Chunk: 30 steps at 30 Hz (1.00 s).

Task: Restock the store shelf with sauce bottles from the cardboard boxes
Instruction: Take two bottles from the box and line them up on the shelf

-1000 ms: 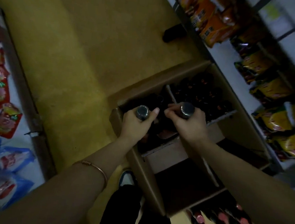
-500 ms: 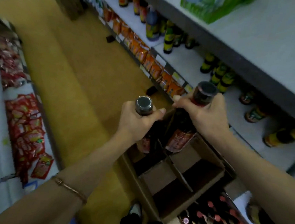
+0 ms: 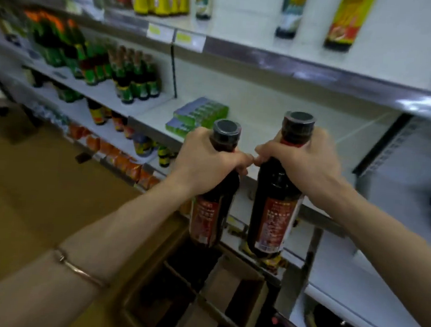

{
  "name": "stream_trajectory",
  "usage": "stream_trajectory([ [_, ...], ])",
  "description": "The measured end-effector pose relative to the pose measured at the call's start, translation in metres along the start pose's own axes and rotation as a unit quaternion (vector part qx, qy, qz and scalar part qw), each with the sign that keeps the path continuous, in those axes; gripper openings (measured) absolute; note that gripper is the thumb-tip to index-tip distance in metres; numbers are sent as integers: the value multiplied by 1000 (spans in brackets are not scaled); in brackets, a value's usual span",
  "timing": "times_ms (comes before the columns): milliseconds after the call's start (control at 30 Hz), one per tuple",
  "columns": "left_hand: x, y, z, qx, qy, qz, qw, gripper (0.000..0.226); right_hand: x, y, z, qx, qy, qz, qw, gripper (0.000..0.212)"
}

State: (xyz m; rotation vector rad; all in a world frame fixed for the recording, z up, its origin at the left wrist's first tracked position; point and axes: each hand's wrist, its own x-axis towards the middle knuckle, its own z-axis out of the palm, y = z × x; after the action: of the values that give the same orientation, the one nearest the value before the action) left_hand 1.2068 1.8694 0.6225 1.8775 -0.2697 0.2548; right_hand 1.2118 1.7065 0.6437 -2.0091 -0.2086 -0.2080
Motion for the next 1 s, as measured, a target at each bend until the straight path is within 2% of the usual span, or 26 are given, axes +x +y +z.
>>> stream_trajectory([
  [200,-1,75,16,-108,-82,7,991,25,-42,-49,-72,7,84,5,996,18],
  [333,-8,133,46,-164,-177,30,970,38,-74,-74,-119,3,153,19,988,19],
  [433,-14,175,78,-199,-241,49,949,39,-100,-91,-165,-13,212,33,977,20],
  [733,-62,280,217,-226,-382,102,890,32,-222,-103,-320,-107,337,63,933,20],
  [1000,-165,371,369,-239,-464,120,844,32,-365,-73,-452,-94,411,104,901,20],
])
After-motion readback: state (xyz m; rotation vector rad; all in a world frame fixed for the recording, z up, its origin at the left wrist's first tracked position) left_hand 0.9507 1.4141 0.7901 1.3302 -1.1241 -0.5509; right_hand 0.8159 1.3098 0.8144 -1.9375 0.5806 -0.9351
